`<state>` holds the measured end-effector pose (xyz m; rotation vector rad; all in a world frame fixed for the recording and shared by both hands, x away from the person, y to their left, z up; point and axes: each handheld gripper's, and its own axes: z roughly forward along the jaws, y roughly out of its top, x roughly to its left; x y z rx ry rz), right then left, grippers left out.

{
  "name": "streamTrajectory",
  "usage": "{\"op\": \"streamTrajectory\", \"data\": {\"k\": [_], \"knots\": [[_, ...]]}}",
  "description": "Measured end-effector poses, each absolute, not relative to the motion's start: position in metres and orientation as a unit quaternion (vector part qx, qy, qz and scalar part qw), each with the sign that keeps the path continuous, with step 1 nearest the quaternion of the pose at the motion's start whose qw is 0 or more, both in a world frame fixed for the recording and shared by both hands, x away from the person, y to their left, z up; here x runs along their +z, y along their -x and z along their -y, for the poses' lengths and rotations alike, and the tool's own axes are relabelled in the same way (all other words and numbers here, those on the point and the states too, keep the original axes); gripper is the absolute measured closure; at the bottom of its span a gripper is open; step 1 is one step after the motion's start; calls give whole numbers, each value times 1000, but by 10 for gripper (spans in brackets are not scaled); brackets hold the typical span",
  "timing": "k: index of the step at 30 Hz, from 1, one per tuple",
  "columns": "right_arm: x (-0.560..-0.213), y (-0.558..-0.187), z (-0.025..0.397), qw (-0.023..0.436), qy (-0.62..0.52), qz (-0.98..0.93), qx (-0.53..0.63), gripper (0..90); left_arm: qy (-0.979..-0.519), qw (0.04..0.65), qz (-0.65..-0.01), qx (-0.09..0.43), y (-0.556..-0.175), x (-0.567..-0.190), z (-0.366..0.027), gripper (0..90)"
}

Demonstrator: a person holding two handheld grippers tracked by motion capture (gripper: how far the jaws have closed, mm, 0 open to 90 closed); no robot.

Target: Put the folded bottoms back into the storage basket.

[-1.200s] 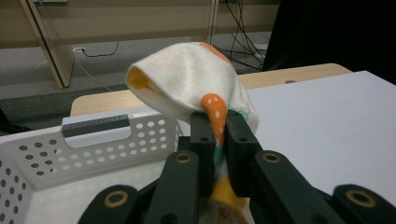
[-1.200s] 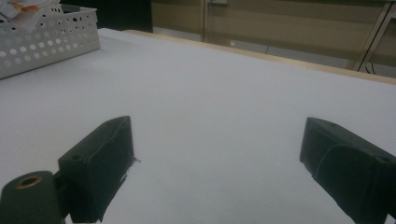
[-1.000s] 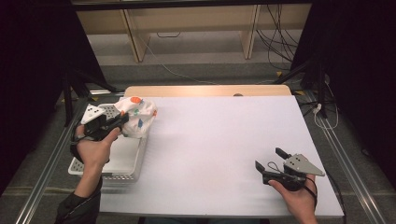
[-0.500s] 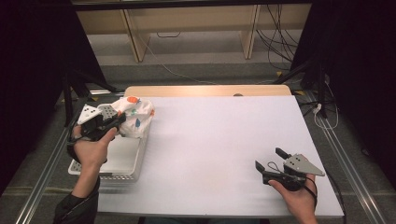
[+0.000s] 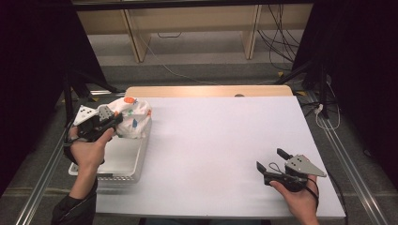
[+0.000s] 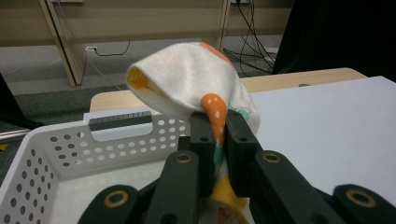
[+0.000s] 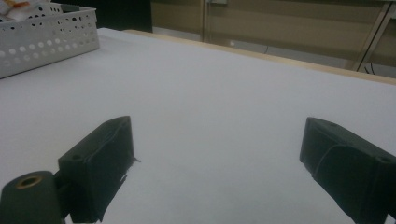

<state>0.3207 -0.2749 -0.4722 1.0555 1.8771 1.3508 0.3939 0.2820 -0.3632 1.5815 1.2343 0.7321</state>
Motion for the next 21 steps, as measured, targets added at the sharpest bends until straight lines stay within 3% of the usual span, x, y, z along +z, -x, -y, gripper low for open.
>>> {"op": "streamTrajectory", "data": {"k": [21], "knots": [[-472, -321, 275, 295, -397, -706, 507, 106, -643, 479, -515, 303, -392, -365, -292, 829]]}}
